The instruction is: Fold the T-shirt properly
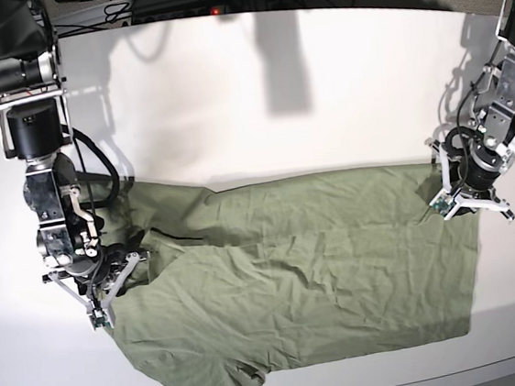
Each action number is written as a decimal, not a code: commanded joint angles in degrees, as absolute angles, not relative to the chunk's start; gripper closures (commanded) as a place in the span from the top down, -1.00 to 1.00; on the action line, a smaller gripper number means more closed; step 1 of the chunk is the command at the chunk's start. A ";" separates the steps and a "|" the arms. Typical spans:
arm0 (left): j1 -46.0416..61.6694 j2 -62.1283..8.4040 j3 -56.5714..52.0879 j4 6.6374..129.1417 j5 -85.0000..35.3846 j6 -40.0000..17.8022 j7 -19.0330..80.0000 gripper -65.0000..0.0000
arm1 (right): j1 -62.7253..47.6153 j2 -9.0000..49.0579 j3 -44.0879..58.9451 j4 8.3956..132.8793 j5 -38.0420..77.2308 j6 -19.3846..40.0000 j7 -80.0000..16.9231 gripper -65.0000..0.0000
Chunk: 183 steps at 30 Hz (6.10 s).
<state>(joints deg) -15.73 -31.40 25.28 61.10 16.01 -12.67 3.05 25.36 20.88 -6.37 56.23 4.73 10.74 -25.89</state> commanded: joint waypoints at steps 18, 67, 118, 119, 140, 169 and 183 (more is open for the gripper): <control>-17.15 -32.23 24.80 61.69 16.01 -11.92 2.00 -1.00 | 27.90 21.56 -5.98 57.14 -0.69 40.00 -22.94 0.01; -17.12 -32.25 24.80 61.69 15.99 -11.94 2.09 -1.00 | 40.03 27.22 -36.69 59.81 6.39 40.00 -43.59 0.01; -23.66 -31.00 24.82 61.91 12.95 14.72 12.45 -0.10 | 40.16 26.00 -37.23 59.13 18.48 40.00 -53.28 0.01; -23.64 -30.96 24.82 61.91 12.95 14.68 12.45 -0.10 | 40.16 25.96 -37.95 58.74 17.34 40.00 -52.84 0.01; -23.66 -30.98 24.82 61.91 12.95 14.59 13.72 -0.10 | 45.01 23.79 -47.77 57.87 9.21 40.00 -49.78 0.01; -23.66 -30.98 24.82 61.91 12.97 14.59 13.72 -0.10 | 45.30 21.17 -50.00 53.58 2.00 40.00 -43.07 0.01; -23.66 -30.98 24.82 61.91 12.95 14.59 13.69 -0.10 | 45.39 15.59 -50.00 44.07 -9.04 30.52 -35.38 0.01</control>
<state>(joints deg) -22.20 -30.02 25.23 61.04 12.34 13.50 14.85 43.18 15.77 -50.41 43.48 -8.88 31.24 -35.99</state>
